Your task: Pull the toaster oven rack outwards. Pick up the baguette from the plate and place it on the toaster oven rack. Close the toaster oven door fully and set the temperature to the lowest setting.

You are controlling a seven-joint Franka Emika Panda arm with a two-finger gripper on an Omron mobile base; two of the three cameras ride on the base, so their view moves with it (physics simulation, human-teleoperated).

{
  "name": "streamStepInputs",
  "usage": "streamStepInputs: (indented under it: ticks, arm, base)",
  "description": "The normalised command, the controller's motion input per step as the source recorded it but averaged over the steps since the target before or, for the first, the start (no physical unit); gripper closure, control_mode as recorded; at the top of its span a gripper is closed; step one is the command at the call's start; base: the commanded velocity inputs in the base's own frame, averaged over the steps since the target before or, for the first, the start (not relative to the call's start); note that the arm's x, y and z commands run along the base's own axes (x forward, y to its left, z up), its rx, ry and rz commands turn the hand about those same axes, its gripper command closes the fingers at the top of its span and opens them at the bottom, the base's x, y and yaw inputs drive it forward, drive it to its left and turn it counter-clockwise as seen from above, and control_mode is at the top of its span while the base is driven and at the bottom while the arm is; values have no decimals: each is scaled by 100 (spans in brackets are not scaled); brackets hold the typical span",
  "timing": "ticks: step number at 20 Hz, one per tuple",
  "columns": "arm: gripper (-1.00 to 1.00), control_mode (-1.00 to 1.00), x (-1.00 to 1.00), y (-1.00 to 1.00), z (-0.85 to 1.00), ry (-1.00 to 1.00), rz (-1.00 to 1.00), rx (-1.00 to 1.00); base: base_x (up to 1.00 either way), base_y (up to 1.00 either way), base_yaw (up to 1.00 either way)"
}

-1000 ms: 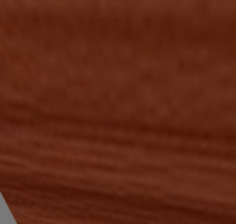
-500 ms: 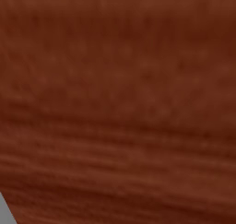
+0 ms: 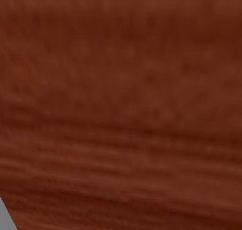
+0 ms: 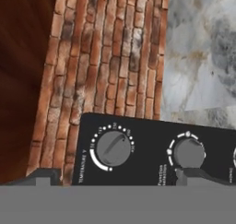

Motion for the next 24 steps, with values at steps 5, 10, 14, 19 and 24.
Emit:
streamStepInputs:
  ticks: [5,10,14,19,24]
  arm:
    - [-100,-100,11,-3,-11,5,0,1]
    - [-100,-100,4,-3,-5,1,0,1]
    - [-100,-100,0,0,0,0,2,4]
    - [-100,-100,0,0,0,7,10,9]
    - [-100,-100,0,0,3,5,11,8]
  base:
    - [0,0,0]
    - [0,0,0]
    - [0,0,0]
    - [0,0,0]
    - [0,0,0]
